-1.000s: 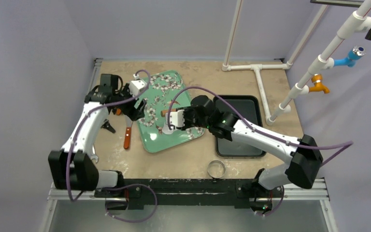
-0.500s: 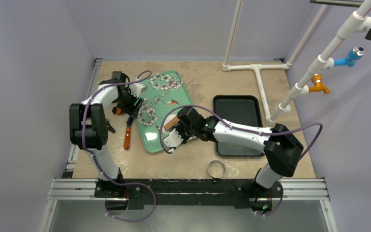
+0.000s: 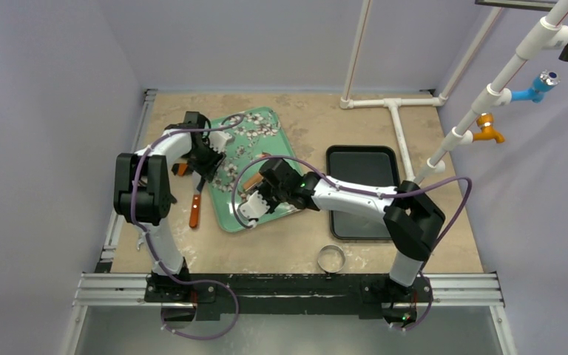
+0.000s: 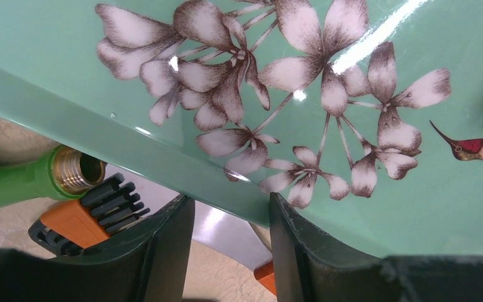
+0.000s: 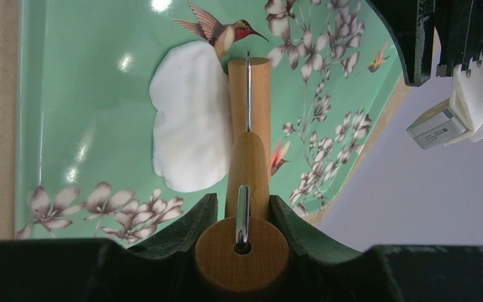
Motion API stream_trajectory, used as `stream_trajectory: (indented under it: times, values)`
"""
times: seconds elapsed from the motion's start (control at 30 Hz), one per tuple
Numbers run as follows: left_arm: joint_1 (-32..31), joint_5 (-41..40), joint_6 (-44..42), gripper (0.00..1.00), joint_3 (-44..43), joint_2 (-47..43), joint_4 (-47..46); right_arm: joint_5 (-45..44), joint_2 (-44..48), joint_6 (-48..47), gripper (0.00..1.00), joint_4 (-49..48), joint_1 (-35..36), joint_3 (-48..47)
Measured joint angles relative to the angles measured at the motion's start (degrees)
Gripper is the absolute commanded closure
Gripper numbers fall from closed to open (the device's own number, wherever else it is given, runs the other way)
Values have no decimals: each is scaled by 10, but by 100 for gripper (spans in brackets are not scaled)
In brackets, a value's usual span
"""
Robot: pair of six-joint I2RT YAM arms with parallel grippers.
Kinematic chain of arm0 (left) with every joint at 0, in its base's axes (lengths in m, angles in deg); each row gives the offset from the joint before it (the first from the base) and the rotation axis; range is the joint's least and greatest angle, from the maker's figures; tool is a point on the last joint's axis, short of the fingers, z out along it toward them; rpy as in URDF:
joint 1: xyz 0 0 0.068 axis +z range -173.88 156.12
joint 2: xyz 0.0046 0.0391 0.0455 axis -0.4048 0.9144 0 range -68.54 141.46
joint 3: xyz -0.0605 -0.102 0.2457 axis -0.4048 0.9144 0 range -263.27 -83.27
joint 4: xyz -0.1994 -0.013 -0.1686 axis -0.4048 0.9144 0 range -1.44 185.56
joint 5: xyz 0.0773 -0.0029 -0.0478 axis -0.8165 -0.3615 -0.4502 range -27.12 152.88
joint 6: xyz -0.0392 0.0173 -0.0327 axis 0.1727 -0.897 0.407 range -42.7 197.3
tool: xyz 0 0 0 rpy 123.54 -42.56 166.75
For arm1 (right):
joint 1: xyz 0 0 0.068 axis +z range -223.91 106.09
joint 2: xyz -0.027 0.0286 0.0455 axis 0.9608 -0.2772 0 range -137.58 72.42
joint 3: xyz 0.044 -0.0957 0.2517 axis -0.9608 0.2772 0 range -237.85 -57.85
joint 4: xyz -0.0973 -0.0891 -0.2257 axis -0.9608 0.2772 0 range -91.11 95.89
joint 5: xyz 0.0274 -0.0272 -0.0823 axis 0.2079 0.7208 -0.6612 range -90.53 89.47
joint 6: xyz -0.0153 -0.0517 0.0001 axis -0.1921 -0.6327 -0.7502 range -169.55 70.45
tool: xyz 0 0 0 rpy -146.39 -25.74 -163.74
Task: Roll out the dumpling wrappers from the dough
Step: Flatten out the dough on the work surface.
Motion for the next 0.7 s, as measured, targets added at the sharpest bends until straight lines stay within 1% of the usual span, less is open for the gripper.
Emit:
stream_trajectory:
  times: [0.33,0.5,0.6,0.7]
  values:
    - [-10,-6,-2,60,0,0,-14,-12,56,31,100,14,3,51]
    - [-14,-13,-2,60,0,0,-18,-16,33,31,100,6,5,38]
    - [-17,-18,-3,60,1,0,-21,-25,-7,28,100,-18,2,9]
    - [-20,-23,-5,60,1,0,-23,-33,-16,28,100,-51,-3,19]
